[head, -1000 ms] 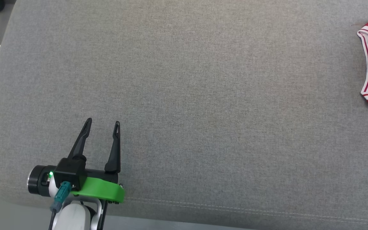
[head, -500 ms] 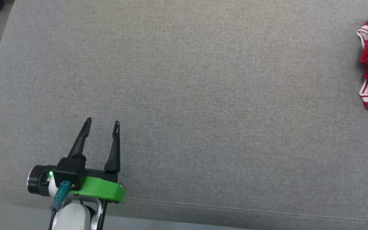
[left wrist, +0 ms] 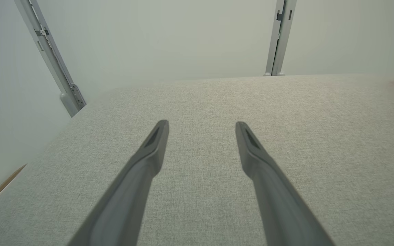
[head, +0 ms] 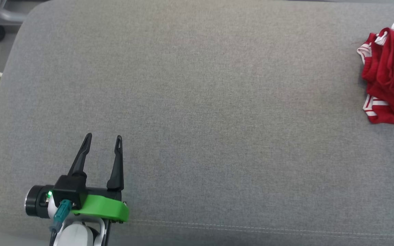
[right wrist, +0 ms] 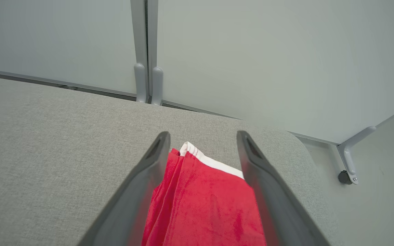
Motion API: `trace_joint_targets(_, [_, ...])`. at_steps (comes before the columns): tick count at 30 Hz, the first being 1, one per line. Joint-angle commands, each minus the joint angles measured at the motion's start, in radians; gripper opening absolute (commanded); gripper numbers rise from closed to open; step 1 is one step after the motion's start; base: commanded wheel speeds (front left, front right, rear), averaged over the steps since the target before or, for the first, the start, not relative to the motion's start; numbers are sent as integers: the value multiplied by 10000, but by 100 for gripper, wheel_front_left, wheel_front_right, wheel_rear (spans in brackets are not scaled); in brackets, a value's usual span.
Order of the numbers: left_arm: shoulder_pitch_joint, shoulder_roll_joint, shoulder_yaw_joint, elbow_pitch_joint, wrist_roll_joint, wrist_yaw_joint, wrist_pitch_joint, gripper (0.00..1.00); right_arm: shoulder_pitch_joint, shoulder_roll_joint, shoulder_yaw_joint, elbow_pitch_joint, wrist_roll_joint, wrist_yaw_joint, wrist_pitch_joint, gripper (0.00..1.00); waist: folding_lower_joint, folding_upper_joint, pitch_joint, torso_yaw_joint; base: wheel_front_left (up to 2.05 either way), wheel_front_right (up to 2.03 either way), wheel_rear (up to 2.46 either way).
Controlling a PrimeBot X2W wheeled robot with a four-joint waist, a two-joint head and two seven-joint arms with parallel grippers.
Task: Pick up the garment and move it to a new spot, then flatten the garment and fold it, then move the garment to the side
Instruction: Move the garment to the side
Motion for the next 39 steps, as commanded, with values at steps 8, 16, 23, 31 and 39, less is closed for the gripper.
trace_joint_targets(8, [511,58,299,-3,-20,111,4,100,1330,709,-439,-452,469,-17,-2023,100,0,0,-1067,-483,0,0,0])
trace_joint_targets(16, [847,120,545,40,-39,139,4,100,2542,1021,-2283,-1854,-632,-17,-2170,100,0,0,-1651,-845,0,0,0])
trace_joint_targets(23, [1139,111,631,-19,-35,176,4,100,4935,1617,-5429,-3829,-3048,-17,-2175,100,0,0,-2063,-999,0,0,0])
trace_joint_targets(31, [1345,128,707,-8,-42,187,4,100,7116,2643,-7666,-5361,-4715,-17,-2176,100,0,0,-2354,-1105,0,0,0])
trace_joint_targets(39, [1535,122,844,13,-97,207,4,100,9235,3830,-9146,-6908,-5950,-16,-2177,100,0,0,-2697,-1200,0,0,0])
